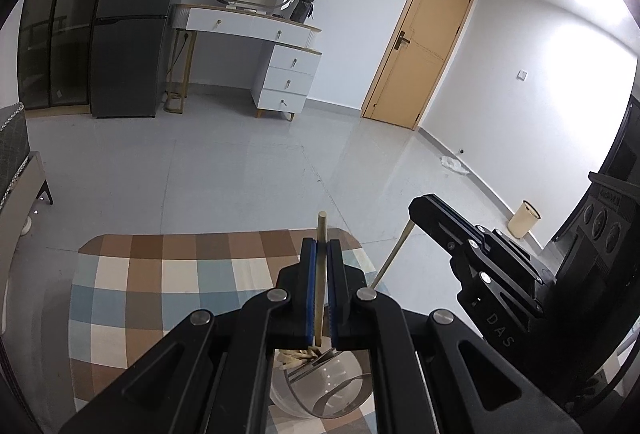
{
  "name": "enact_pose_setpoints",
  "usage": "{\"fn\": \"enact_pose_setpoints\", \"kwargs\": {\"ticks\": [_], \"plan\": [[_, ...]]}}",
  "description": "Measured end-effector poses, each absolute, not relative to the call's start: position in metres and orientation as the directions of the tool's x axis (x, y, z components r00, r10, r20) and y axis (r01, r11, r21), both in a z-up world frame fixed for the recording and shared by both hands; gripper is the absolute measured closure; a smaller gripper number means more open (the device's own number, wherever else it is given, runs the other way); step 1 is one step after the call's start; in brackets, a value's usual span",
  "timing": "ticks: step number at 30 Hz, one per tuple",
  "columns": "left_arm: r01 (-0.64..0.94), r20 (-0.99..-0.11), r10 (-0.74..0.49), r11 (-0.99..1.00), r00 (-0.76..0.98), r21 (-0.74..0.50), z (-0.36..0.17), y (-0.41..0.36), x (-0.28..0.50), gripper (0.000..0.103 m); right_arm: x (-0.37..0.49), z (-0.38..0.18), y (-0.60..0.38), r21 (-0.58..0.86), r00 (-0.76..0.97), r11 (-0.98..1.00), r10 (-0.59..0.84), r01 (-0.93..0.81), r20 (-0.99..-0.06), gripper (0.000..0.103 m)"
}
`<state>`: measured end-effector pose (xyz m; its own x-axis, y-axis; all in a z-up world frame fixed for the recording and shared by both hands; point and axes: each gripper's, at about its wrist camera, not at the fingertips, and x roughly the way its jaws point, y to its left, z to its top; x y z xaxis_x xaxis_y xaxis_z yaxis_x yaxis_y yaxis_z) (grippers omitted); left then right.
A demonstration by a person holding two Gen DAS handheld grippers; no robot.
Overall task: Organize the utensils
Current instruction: 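Lower both chopsticks into the holder and open both grippers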
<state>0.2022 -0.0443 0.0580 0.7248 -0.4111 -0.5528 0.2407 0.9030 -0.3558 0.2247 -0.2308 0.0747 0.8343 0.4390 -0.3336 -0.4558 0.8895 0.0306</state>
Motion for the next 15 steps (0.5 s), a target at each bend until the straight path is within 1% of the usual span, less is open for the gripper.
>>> {"fn": "enact_pose_setpoints", "kwargs": {"ticks": [8, 10, 13, 15], "plan": [[0.247, -0.576, -0.420, 0.901, 0.701, -0.356, 0.054, -0.048, 0.208, 0.103, 0.223, 0.063, -0.224, -0.008, 0.813, 0.872, 0.452, -0.489, -0.367, 0.096], [0.214, -0.592, -0.388, 0.914, 0.707, -0.343, 0.051, -0.046, 0.210, 0.103, 0.223, 0.058, -0.224, -0.010, 0.805, 0.871, 0.449, -0.490, -0.387, 0.095], [0.211, -0.627, -0.393, 0.914, 0.672, -0.347, 0.045, -0.046, 0.214, 0.102, 0.219, 0.051, -0.222, -0.021, 0.798, 0.871, 0.439, -0.491, -0.413, 0.095], [0.194, -0.657, -0.364, 0.928, 0.661, -0.319, 0.046, -0.047, 0.213, 0.101, 0.216, 0.050, -0.222, -0.014, 0.796, 0.874, 0.436, -0.486, -0.419, 0.095]]}}
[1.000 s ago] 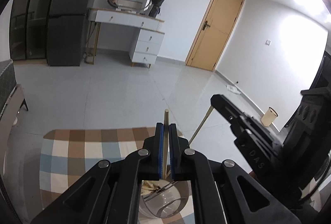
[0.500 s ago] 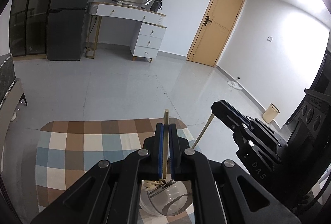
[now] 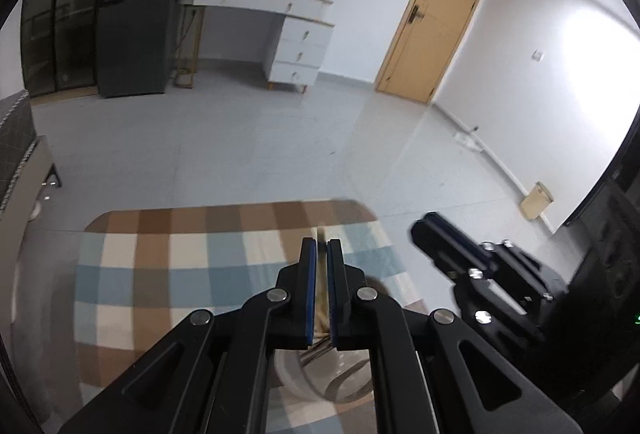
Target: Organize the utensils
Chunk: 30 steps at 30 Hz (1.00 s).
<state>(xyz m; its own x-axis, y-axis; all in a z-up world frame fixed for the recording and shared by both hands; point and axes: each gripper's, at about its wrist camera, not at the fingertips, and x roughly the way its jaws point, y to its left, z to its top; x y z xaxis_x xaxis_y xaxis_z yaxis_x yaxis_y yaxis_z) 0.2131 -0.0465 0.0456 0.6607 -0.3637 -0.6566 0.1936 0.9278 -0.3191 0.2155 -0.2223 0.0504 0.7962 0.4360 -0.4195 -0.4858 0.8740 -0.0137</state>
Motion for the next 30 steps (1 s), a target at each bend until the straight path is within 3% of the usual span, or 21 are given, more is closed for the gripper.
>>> {"fn": "enact_pose_setpoints", "kwargs": {"ticks": [2, 5, 6, 10, 12, 15, 19, 23, 30], "plan": [[0.177, -0.673, -0.344, 0.935, 0.654, -0.306, 0.046, -0.045, 0.209, 0.094, 0.209, 0.052, -0.228, 0.015, 0.801, 0.886, 0.426, -0.463, -0.420, 0.095], [0.140, -0.680, -0.329, 0.938, 0.656, -0.318, 0.049, -0.035, 0.199, 0.061, 0.203, 0.055, -0.238, 0.069, 0.803, 0.902, 0.413, -0.427, -0.429, 0.088], [0.128, -0.675, -0.315, 0.941, 0.667, -0.313, 0.052, -0.032, 0.192, 0.055, 0.198, 0.057, -0.242, 0.082, 0.804, 0.906, 0.408, -0.415, -0.434, 0.084], [0.111, -0.668, -0.276, 0.954, 0.691, -0.280, 0.065, -0.027, 0.171, 0.048, 0.177, 0.062, -0.248, 0.106, 0.803, 0.912, 0.400, -0.396, -0.442, 0.068], [0.099, -0.662, -0.257, 0.959, 0.704, -0.266, 0.071, -0.024, 0.161, 0.041, 0.165, 0.066, -0.250, 0.122, 0.805, 0.914, 0.398, -0.386, -0.440, 0.051], [0.088, -0.645, -0.237, 0.963, 0.727, -0.255, 0.085, -0.019, 0.143, 0.035, 0.146, 0.074, -0.251, 0.149, 0.808, 0.916, 0.398, -0.371, -0.434, 0.042], [0.089, -0.621, -0.203, 0.974, 0.757, -0.210, 0.101, -0.017, 0.120, 0.034, 0.115, 0.089, -0.244, 0.149, 0.814, 0.916, 0.399, -0.372, -0.421, 0.039], [0.069, -0.571, -0.178, 0.976, 0.801, -0.207, 0.116, -0.009, 0.097, 0.021, 0.083, 0.102, -0.241, 0.148, 0.844, 0.922, 0.386, -0.357, -0.373, 0.019], [0.019, -0.460, -0.101, 0.984, 0.882, -0.178, 0.132, 0.003, 0.061, 0.002, 0.040, 0.125, -0.240, 0.134, 0.891, 0.940, 0.341, -0.314, -0.299, 0.002]]}}
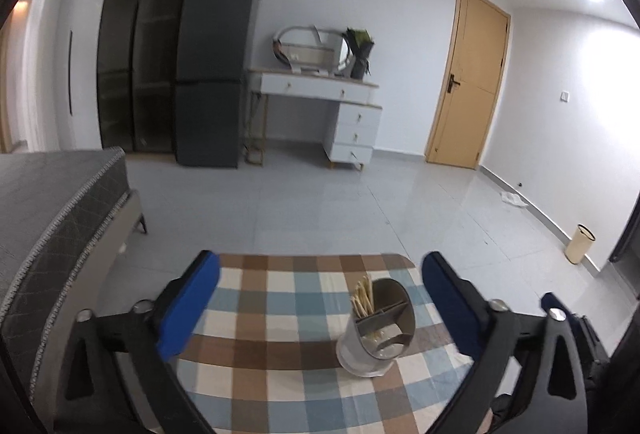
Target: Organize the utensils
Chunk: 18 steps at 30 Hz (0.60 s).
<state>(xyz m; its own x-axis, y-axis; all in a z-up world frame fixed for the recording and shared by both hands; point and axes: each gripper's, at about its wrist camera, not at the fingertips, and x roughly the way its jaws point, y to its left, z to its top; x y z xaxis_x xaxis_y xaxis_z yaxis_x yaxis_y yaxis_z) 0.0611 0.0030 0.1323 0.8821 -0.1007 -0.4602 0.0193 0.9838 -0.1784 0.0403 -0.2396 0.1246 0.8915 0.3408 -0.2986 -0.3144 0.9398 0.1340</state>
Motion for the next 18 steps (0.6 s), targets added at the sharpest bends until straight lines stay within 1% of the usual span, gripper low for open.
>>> {"fn": "enact_pose_setpoints", "kwargs": {"ticks": [2, 5, 10, 18], "plan": [[0.014, -0.446, -0.092, 0.984, 0.890, -0.175, 0.133, 0.004, 0.056, 0.002, 0.033, 0.130, -0.239, 0.119, 0.906, 0.947, 0.320, -0.298, -0.277, 0.000], [0.011, -0.435, -0.086, 0.985, 0.896, -0.174, 0.131, 0.005, 0.048, 0.002, 0.023, 0.137, -0.236, 0.095, 0.921, 0.952, 0.305, -0.291, -0.242, 0.000], [-0.001, -0.401, -0.063, 0.988, 0.914, -0.156, 0.125, 0.009, 0.031, 0.002, 0.006, 0.140, -0.227, 0.057, 0.933, 0.957, 0.291, -0.285, -0.211, 0.000], [-0.015, -0.368, -0.033, 0.992, 0.929, -0.127, 0.108, 0.009, 0.014, 0.002, -0.007, 0.123, -0.226, 0.047, 0.934, 0.963, 0.267, -0.264, -0.235, 0.000]]}}
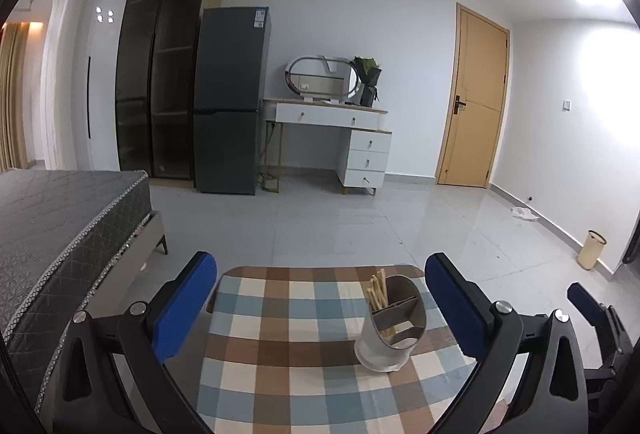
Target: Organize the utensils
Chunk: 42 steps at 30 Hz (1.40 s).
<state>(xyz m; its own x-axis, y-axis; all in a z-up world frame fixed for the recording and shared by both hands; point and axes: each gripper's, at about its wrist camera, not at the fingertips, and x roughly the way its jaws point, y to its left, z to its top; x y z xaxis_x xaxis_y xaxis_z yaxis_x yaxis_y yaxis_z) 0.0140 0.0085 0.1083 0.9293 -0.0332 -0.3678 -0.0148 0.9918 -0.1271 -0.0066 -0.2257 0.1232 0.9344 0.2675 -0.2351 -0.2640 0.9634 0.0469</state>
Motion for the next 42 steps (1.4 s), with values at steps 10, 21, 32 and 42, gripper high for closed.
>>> {"fn": "enact_pose_setpoints", "kwargs": {"ticks": [10, 21, 32, 42], "plan": [[-0.026, -0.380, -0.016, 0.994, 0.925, -0.105, 0.083, 0.010, 0.005, 0.002, -0.012, 0.098, -0.231, 0.049, 0.934, 0.968, 0.250, -0.246, -0.255, 0.000], [-0.049, -0.418, 0.003, 0.994, 0.908, -0.099, 0.056, 0.012, 0.011, 0.002, -0.010, 0.063, -0.238, 0.055, 0.926, 0.976, 0.218, -0.212, -0.309, 0.000], [-0.055, -0.464, 0.005, 0.994, 0.886, -0.094, 0.032, 0.005, 0.028, 0.002, 0.003, 0.040, -0.250, 0.098, 0.911, 0.977, 0.212, -0.190, -0.353, 0.000], [-0.062, -0.534, -0.003, 0.993, 0.845, -0.104, 0.002, 0.002, 0.046, 0.002, 0.019, 0.015, -0.247, 0.104, 0.876, 0.977, 0.214, -0.187, -0.431, 0.000]]}}
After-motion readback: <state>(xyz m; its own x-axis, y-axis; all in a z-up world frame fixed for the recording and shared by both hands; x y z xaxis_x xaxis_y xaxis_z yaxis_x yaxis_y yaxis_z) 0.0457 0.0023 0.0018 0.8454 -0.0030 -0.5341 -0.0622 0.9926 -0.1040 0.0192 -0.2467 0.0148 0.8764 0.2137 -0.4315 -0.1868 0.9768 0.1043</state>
